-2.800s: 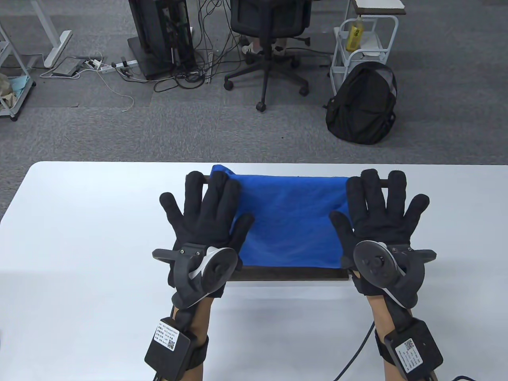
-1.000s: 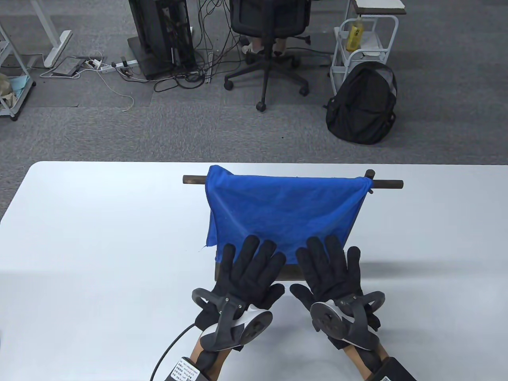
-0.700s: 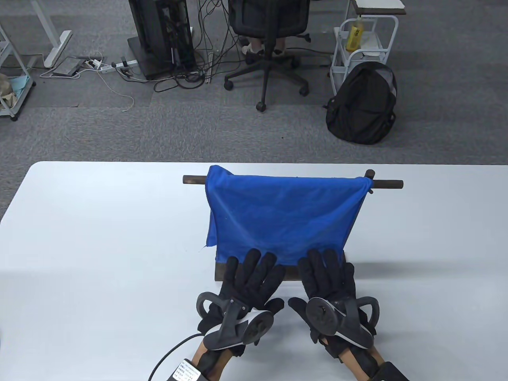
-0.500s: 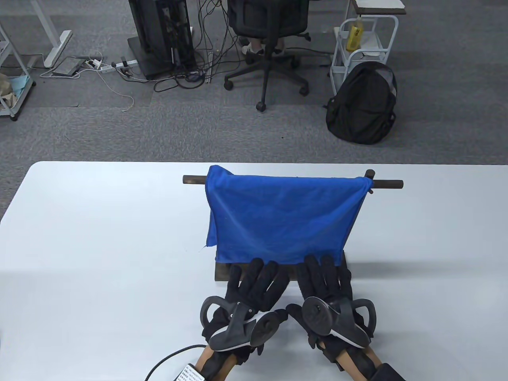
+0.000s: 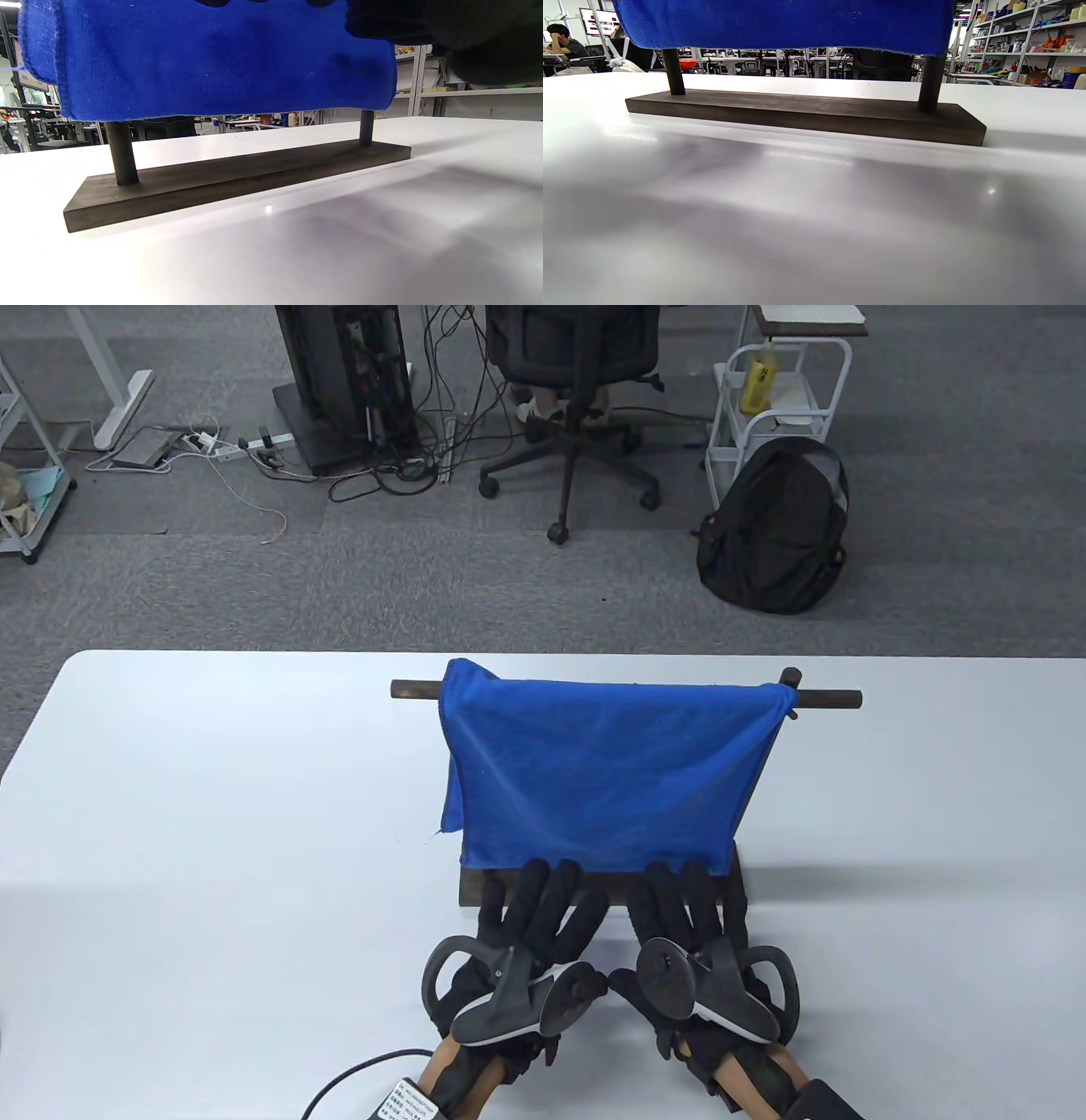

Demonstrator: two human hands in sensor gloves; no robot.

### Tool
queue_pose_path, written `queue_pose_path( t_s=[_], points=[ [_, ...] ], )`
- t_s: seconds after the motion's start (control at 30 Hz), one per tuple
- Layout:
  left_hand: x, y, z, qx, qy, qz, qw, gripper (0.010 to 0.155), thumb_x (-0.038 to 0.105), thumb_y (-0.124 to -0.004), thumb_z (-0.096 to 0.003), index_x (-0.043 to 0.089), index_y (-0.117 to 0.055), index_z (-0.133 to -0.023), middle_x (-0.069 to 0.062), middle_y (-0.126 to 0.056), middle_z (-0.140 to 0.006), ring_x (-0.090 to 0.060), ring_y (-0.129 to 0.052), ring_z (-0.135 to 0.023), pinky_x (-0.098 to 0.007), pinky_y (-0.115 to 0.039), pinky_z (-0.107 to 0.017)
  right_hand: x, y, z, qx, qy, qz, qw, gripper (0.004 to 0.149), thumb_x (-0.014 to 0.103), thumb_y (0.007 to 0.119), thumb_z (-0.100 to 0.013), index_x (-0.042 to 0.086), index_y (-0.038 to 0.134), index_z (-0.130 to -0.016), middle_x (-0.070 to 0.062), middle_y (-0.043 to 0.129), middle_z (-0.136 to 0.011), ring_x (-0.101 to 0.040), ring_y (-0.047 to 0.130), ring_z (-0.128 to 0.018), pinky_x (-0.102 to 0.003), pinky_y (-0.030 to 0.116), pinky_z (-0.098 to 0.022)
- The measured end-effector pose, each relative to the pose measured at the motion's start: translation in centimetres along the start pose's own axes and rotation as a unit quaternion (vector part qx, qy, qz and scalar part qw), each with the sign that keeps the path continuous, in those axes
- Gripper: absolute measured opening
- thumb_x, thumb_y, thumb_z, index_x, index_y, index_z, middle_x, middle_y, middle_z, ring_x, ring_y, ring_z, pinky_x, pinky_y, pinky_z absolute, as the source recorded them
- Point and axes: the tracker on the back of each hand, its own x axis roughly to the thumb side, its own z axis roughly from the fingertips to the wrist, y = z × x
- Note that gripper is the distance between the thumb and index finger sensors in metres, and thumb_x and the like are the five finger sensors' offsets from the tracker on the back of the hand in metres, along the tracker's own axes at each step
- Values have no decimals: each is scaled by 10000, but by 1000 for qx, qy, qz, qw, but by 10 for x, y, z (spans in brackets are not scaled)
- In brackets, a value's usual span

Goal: Drape rectangular towel over desktop hanging rack bar

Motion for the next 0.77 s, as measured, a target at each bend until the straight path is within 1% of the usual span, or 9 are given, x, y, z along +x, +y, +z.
queue_pose_path(
  t_s=[0.13, 0.43, 0.63, 0.77],
  points=[
    [0, 0, 1, 7, -1, -2, 1000, 812, 700, -581, -434, 372, -263, -1105, -57, -233, -1223, -425, -304, -1141, -669, -367, -742, 3, -4, 2, -14, -8, -2, 1000, 915, 672, 602, -419, 292, -17, -977, -3, 4, -1168, -410, 53, -1069, -694, 244, -701],
    [-1, -1, 2, 10, 0, 8, 1000, 818, 701, -586, -432, 367, -265, -1106, -52, -238, -1223, -419, -305, -1142, -667, -369, -743, 3, -3, 2, -17, -6, 2, 1000, 912, 670, 603, -419, 290, -8, -980, -1, 13, -1170, -406, 56, -1070, -693, 245, -701],
    [-1, 3, 3, 24, 1, 2, 1000, 817, 699, -584, -432, 362, -267, -1105, -52, -241, -1223, -415, -307, -1143, -666, -367, -743, 2, -3, 2, -21, -1, 0, 1000, 913, 669, 604, -419, 289, -7, -980, -1, 13, -1169, -405, 57, -1071, -693, 245, -701],
    [-1, 2, 3, 20, 1, 3, 1000, 817, 699, -584, -432, 363, -267, -1105, -53, -240, -1223, -416, -306, -1143, -667, -366, -743, 1, -3, 2, -23, 3, 1, 1000, 914, 671, 604, -418, 288, -8, -979, -1, 14, -1170, -405, 58, -1070, -692, 246, -702]
  ],
)
